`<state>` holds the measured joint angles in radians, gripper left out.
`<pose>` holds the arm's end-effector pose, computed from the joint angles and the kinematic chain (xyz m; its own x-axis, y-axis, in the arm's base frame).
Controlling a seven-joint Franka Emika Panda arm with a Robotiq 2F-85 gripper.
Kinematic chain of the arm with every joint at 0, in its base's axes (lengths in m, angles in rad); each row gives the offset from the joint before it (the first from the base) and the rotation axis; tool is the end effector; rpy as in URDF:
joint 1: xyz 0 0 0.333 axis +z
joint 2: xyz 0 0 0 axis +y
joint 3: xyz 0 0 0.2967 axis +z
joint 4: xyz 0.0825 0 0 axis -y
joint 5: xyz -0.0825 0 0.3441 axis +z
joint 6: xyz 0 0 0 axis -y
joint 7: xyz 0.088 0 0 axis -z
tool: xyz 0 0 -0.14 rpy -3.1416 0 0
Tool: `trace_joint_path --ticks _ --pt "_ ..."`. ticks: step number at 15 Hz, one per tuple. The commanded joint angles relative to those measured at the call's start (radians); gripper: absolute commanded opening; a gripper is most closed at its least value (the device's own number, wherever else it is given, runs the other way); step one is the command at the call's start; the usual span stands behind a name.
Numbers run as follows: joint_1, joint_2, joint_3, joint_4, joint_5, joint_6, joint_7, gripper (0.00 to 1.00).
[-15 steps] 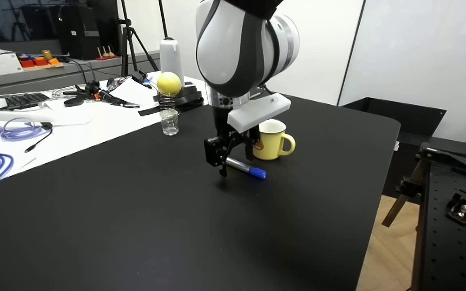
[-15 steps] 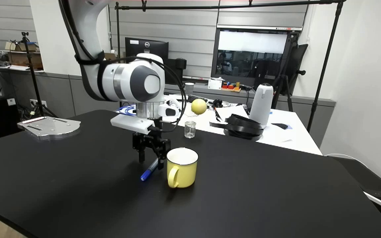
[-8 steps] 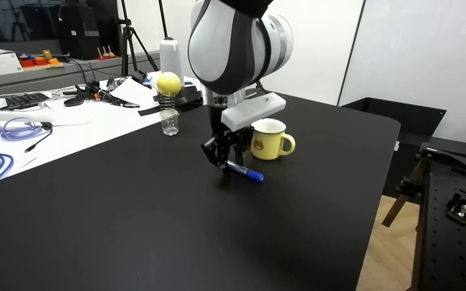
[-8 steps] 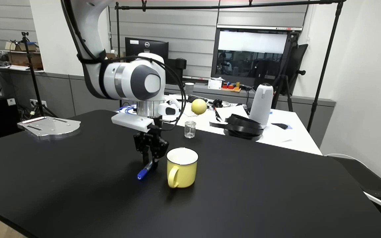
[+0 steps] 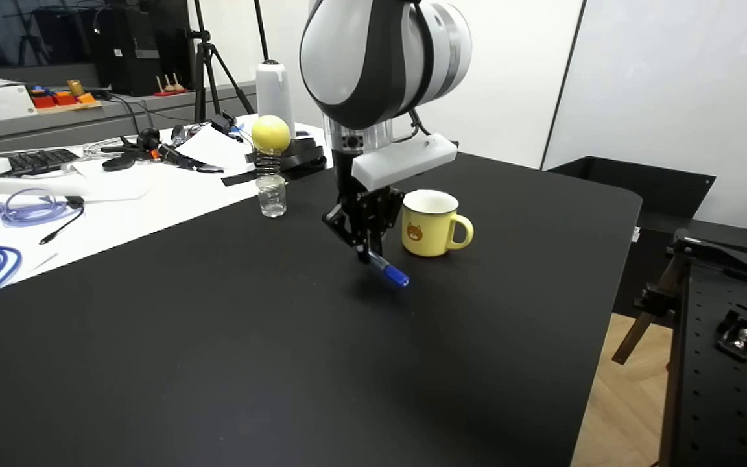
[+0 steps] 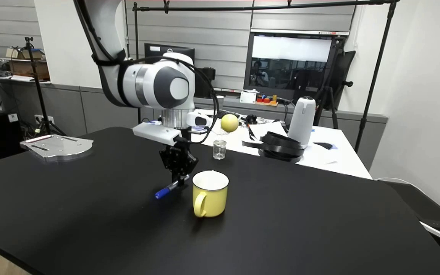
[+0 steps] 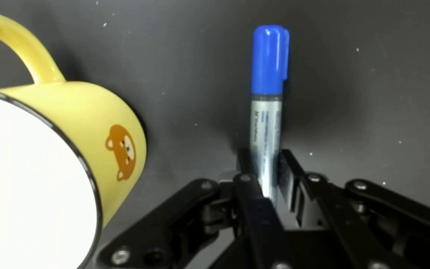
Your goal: Put the blue marker inside the yellow mug
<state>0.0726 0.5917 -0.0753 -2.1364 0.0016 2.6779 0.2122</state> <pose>0.5290 -0.0042 0.1079 0.9782 -0.2040 -0.0390 -0.2020 -0.9781 0.0507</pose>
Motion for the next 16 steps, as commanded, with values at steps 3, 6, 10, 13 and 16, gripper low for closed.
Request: trace_joint_path --ticks 3,6,10,13,16 --pt "0.028 -0.138 -0.042 -0.055 -0.036 0.002 0.033 0.05" --pt "0.117 -0.219 -0.159 -0.113 -0.180 0.114 0.126 0.05" --pt "0.271 -0.282 -0.394 -0.194 -0.432 0.323 0.347 0.05" --pt "0.427 -0.273 -0.637 -0.197 -0.621 0.437 0.564 0.05" --pt "0.598 -0.229 -0.875 -0.193 -0.752 0.486 0.733 0.05"
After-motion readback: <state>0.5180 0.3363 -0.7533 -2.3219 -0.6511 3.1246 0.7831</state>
